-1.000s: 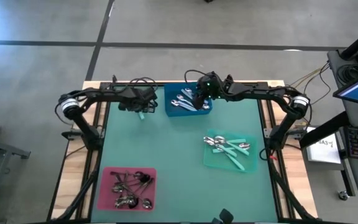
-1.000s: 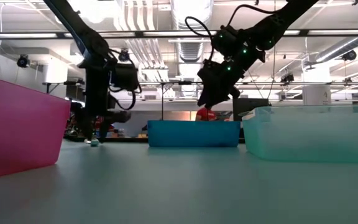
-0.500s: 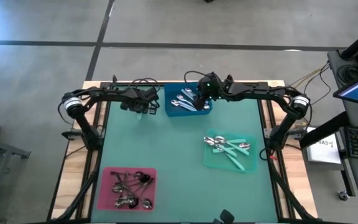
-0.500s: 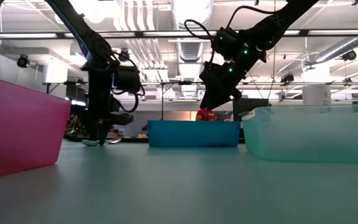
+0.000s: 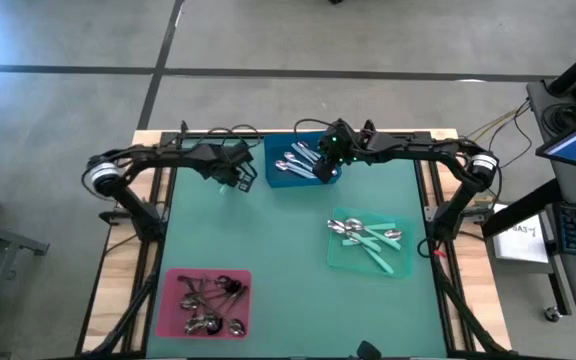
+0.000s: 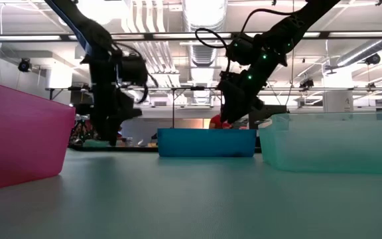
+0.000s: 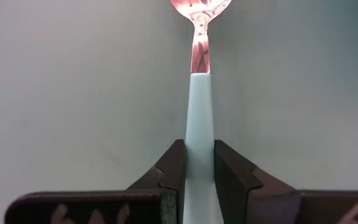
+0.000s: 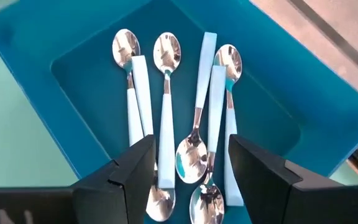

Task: Sort silverware by color (type)
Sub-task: Put the green spoon into the green bin

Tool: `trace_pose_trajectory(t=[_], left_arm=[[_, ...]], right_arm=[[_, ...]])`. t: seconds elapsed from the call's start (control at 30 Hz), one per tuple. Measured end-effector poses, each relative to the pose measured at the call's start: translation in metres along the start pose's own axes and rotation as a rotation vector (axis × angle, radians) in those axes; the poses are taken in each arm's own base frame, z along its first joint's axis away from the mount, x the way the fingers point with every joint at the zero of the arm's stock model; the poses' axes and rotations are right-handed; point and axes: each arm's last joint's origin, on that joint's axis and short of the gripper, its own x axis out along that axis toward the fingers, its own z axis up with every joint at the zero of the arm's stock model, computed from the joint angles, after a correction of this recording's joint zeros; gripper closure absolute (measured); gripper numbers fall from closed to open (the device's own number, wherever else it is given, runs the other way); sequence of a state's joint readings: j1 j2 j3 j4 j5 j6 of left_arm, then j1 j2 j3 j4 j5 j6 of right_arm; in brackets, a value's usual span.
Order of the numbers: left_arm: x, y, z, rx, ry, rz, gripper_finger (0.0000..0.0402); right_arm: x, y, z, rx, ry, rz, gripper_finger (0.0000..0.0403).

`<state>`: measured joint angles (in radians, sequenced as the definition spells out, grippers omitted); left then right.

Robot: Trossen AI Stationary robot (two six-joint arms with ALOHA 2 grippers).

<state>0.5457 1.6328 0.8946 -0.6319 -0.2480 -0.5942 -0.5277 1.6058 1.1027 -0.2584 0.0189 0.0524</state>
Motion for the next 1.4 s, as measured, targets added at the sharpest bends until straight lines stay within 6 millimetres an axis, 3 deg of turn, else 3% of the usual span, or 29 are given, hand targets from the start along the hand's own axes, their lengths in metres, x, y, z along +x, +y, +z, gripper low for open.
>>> trace_pose_trajectory(t=[0.27, 0.6, 0.9, 1.4], left_arm=[[-0.048, -0.011, 0.003, 0.098, -0.231, -0.173, 0.0362], [-0.093, -0.042, 0.006, 0.22, -0.561, -0.457, 0.0362], [-0.1, -0.054, -0.002, 0.285, -0.564, -0.545, 0.0362], [-0.119, -0.072, -0.007, 0.301, -0.683, -0.692, 0.0362]], right_arm=[[-0.001, 0.013, 0.009, 0.117, -0.077, 0.204, 0.0209], [-0.012, 0.059, 0.028, 0.145, -0.28, 0.45, 0.0209], [-0.021, 0.084, 0.037, 0.121, -0.424, 0.469, 0.0209], [-0.024, 0.082, 0.044, 0.17, -0.524, 0.382, 0.0209]])
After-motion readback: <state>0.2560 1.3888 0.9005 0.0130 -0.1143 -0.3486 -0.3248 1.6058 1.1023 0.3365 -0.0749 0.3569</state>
